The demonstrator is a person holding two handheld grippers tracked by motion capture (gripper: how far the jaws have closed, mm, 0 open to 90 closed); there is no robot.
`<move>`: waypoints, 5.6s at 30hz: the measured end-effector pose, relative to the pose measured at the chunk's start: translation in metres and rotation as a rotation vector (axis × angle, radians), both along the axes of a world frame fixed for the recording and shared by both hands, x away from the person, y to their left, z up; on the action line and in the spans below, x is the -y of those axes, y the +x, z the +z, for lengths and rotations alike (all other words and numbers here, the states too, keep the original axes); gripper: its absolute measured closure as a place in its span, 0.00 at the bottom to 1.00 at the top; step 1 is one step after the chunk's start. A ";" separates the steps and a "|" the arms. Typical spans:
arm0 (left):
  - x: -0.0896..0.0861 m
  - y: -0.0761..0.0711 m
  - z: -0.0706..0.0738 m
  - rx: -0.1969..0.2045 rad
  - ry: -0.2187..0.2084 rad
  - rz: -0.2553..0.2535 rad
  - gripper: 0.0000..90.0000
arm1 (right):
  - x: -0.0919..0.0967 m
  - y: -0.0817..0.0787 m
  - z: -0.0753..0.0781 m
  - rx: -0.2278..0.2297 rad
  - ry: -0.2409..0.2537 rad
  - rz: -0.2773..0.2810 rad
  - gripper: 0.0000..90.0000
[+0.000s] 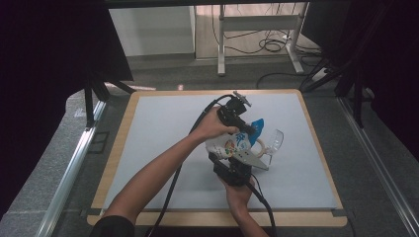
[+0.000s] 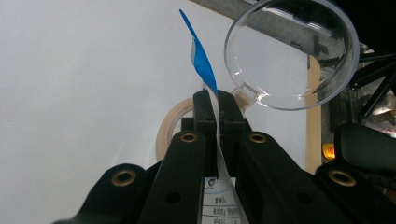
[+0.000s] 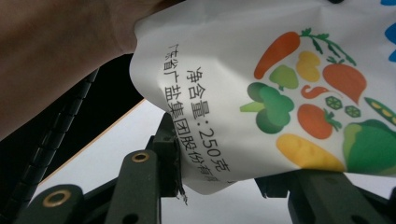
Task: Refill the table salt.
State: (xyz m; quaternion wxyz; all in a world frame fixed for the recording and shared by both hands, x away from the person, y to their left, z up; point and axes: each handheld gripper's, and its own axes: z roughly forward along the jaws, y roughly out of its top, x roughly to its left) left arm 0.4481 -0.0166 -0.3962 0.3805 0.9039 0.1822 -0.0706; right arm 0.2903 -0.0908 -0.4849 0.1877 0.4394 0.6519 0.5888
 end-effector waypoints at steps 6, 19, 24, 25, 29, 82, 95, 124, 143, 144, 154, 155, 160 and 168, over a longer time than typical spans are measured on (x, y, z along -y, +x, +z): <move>0.000 0.001 0.000 -0.001 0.003 -0.003 1.00 | -0.001 0.000 -0.001 0.003 0.005 -0.011 0.66; -0.001 0.001 -0.001 -0.003 0.004 0.003 1.00 | -0.001 0.001 -0.002 0.002 0.006 -0.003 0.66; 0.000 0.001 -0.001 -0.001 0.007 0.002 1.00 | 0.000 0.001 -0.001 0.001 0.006 0.004 0.66; 0.000 0.001 -0.001 -0.001 0.007 0.001 1.00 | 0.000 0.001 -0.001 0.002 0.006 0.004 0.66; 0.000 0.001 -0.001 -0.001 0.009 0.001 1.00 | 0.000 0.001 -0.002 0.001 0.008 0.005 0.66; 0.002 0.002 -0.002 -0.008 0.018 0.001 1.00 | -0.001 0.002 -0.001 0.003 0.018 -0.010 0.67; 0.001 0.002 -0.003 -0.006 0.022 0.000 1.00 | -0.002 0.002 -0.001 0.002 0.021 -0.010 0.67; 0.002 0.002 -0.003 -0.007 0.028 -0.003 1.00 | -0.001 0.002 -0.001 -0.004 0.030 -0.004 0.67; 0.004 0.002 -0.003 -0.010 0.032 -0.004 1.00 | -0.002 0.002 -0.001 -0.004 0.045 -0.013 0.67; 0.004 0.002 -0.003 -0.009 0.034 -0.004 1.00 | -0.002 0.002 -0.001 -0.006 0.047 -0.013 0.67; 0.004 0.002 -0.003 -0.007 0.033 -0.006 1.00 | -0.002 0.002 -0.001 -0.004 0.051 -0.016 0.67; 0.004 0.002 -0.003 -0.007 0.034 -0.006 1.00 | -0.002 0.002 -0.001 -0.005 0.051 -0.016 0.67; 0.005 0.002 -0.003 -0.009 0.033 -0.004 1.00 | -0.002 0.002 -0.001 -0.006 0.052 -0.016 0.67; 0.005 0.002 -0.003 -0.008 0.033 -0.004 1.00 | -0.002 0.002 -0.001 -0.006 0.056 -0.016 0.67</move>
